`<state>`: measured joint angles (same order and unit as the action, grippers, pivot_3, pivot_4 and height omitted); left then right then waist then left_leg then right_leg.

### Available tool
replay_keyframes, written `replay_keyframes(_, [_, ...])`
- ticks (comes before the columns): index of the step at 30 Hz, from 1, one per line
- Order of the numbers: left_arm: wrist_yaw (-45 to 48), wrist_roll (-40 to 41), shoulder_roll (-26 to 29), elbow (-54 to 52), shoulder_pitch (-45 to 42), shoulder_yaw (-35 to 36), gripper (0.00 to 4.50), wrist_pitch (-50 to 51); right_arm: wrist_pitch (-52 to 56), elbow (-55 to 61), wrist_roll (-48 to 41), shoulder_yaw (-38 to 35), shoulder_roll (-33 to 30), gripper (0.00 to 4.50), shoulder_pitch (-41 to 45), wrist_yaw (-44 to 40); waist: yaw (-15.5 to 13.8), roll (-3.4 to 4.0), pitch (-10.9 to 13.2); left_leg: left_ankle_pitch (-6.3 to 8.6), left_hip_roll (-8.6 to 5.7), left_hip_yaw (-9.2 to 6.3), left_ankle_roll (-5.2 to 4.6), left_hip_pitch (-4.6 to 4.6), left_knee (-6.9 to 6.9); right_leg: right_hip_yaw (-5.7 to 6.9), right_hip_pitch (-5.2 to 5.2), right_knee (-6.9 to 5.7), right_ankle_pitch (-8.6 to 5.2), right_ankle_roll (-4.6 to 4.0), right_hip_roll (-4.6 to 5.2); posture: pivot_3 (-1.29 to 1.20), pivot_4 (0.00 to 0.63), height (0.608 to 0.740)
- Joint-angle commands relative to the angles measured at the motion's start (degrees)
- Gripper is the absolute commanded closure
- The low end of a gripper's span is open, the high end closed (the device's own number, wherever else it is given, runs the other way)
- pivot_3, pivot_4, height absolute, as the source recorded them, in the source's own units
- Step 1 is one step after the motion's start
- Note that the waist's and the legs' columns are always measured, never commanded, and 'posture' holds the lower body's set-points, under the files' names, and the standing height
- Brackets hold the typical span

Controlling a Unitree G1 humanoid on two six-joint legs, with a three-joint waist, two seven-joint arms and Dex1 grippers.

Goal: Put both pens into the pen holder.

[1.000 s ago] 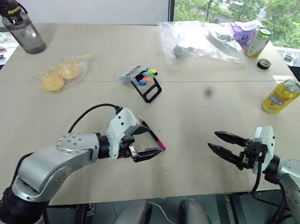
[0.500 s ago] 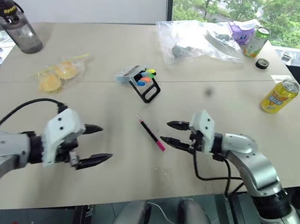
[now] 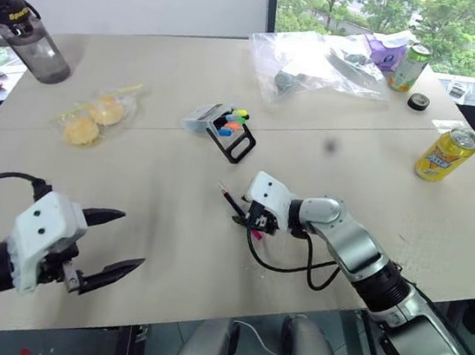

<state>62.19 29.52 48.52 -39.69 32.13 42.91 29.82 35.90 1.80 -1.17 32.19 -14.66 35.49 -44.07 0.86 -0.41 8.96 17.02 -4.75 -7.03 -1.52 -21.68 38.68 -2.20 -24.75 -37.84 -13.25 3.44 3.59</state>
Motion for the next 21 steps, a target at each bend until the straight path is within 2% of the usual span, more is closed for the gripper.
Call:
replay_keyframes(1, [-0.35, 0.36, -0.18, -1.33, 0.41, 2.34, 0.0, -0.56, 3.63, 2.43, 0.97, 1.88, -2.29, 3.29, -1.51, -1.68, -0.01, 0.0, 0.0, 0.0, 0.0, 0.0, 0.0, 0.02, 0.0, 0.0, 0.01, 0.0, 0.0, 0.0, 0.0, 0.0, 0.15, 0.74])
replay_keyframes(2, [-0.38, 0.44, -0.12, -1.25, 0.31, 2.35, 0.0, -0.49, 4.19, 3.35, 1.04, 2.06, -3.15, 3.57, -1.88, -2.09, -0.01, 0.0, -0.01, 0.0, 0.0, 0.0, 0.0, 0.02, 0.0, 0.01, 0.01, 0.0, 0.0, 0.0, 0.01, 0.0, 0.15, 0.74])
replay_keyframes(4, [-0.45, 0.62, 0.32, -0.72, -0.48, 1.78, 0.0, -0.44, 5.81, 5.37, 1.0, 1.87, -4.93, 4.42, -2.37, -2.53, -0.04, -0.02, -0.04, 0.0, -0.02, 0.0, 0.0, 0.06, 0.0, 0.02, 0.04, 0.0, 0.0, 0.0, 0.02, 0.0, 0.15, 0.74])
replay_keyframes(5, [-0.64, 0.88, 0.43, -0.37, -1.25, 1.06, 0.0, -0.35, 6.61, 6.4, 0.99, 1.45, -5.81, 4.49, -2.65, -2.46, -0.05, -0.03, -0.05, 0.0, -0.02, -0.01, 0.0, 0.07, 0.0, 0.04, 0.06, 0.01, 0.0, 0.0, 0.03, 0.0, 0.15, 0.74])
replay_keyframes(12, [-2.59, 1.0, -0.4, 1.68, -5.34, -4.07, 0.0, -0.19, 10.69, 10.74, 0.8, -1.55, -9.42, 4.49, -3.84, -0.78, -0.15, -0.02, -0.08, 0.0, -0.03, -0.05, 0.0, 0.09, -0.01, 0.07, 0.08, 0.0, 0.0, 0.0, 0.06, 0.0, 0.15, 0.74])
replay_keyframes(18, [-2.74, 0.43, 0.51, 3.91, -7.61, -6.28, 0.0, -0.92, 13.38, 13.91, 0.05, -0.4, -9.74, 4.49, -4.06, -0.66, -0.04, -0.05, -0.09, -0.01, -0.02, -0.04, 0.02, 0.08, -0.1, 0.05, 0.06, 0.0, 0.0, 0.0, 0.04, 0.0, 0.15, 0.74])
replay_keyframes(20, [-2.45, 0.25, 0.93, 4.73, -7.85, -5.79, 0.0, -1.02, 13.54, 14.92, -0.08, -0.81, -8.91, 3.91, -4.32, 0.3, -0.04, -0.05, -0.1, -0.01, -0.03, -0.04, 0.02, 0.07, -0.14, 0.04, 0.06, 0.04, 0.0, 0.0, 0.05, 0.0, 0.15, 0.74])
replay_keyframes(21, [-2.19, 0.19, 1.15, 5.11, -7.77, -5.35, 0.0, -1.11, 13.72, 15.17, -0.08, -1.33, -8.35, 3.81, -4.39, 1.05, -0.04, -0.06, -0.1, -0.01, -0.02, -0.04, 0.01, 0.07, -0.16, 0.04, 0.06, 0.06, 0.0, 0.0, 0.05, 0.0, 0.15, 0.74])
